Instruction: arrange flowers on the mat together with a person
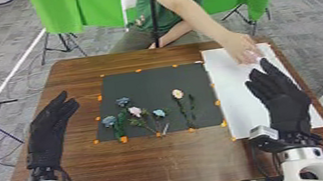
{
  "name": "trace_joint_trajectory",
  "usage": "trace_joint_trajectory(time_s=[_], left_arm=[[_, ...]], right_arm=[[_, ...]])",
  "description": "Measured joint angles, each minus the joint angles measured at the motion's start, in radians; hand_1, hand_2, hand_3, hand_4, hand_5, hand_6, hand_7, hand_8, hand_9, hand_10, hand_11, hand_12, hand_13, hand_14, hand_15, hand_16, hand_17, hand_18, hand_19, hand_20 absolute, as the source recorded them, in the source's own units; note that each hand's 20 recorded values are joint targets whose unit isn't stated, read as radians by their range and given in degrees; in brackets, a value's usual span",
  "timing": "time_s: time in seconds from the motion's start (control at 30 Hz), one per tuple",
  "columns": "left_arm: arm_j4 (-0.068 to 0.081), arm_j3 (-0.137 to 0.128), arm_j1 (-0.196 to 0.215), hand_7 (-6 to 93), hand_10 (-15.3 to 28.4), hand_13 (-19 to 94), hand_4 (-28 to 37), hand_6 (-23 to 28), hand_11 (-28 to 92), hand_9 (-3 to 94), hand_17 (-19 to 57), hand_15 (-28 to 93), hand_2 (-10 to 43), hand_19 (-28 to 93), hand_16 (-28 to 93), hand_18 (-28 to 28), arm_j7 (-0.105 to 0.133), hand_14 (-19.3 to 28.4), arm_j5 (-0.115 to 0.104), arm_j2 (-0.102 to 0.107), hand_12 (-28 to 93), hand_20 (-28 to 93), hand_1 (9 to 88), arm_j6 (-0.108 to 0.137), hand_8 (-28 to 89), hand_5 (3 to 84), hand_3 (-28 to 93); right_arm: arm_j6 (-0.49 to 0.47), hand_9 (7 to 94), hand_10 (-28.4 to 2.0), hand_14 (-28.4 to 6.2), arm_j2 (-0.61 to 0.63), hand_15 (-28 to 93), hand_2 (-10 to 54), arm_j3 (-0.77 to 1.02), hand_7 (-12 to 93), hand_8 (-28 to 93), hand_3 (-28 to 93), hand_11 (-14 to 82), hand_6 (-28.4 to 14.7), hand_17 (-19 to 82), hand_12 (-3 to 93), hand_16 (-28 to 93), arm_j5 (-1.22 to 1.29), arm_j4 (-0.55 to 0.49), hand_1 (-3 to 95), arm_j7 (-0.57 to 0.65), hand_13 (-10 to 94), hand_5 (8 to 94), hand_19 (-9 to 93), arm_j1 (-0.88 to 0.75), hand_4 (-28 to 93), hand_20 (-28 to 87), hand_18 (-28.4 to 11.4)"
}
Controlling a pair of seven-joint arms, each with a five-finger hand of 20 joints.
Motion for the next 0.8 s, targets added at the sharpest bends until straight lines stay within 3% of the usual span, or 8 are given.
trace_joint_trajectory(time_s=[0.8], left_arm=[[-0.001, -0.013, 0.001, 12.0, 12.6, 34, -22.7, 3.0, 13, 42.5, 3.3, 9, -3.6, 1, 3, 10.3, -0.001, 15.5, -0.007, -0.001, 15, 15, 24.1, -0.004, -6, 42.3, 66]], right_arm=[[-0.008, 42.4, -15.5, -12.8, -0.002, 8, 5.1, -0.001, 10, -9, 79, 4.5, -1.9, 14, 10.5, 15, 0.0, -0.002, 6.7, 0.021, 30, 43.1, 8, 0.006, -19, 26, -12.0]])
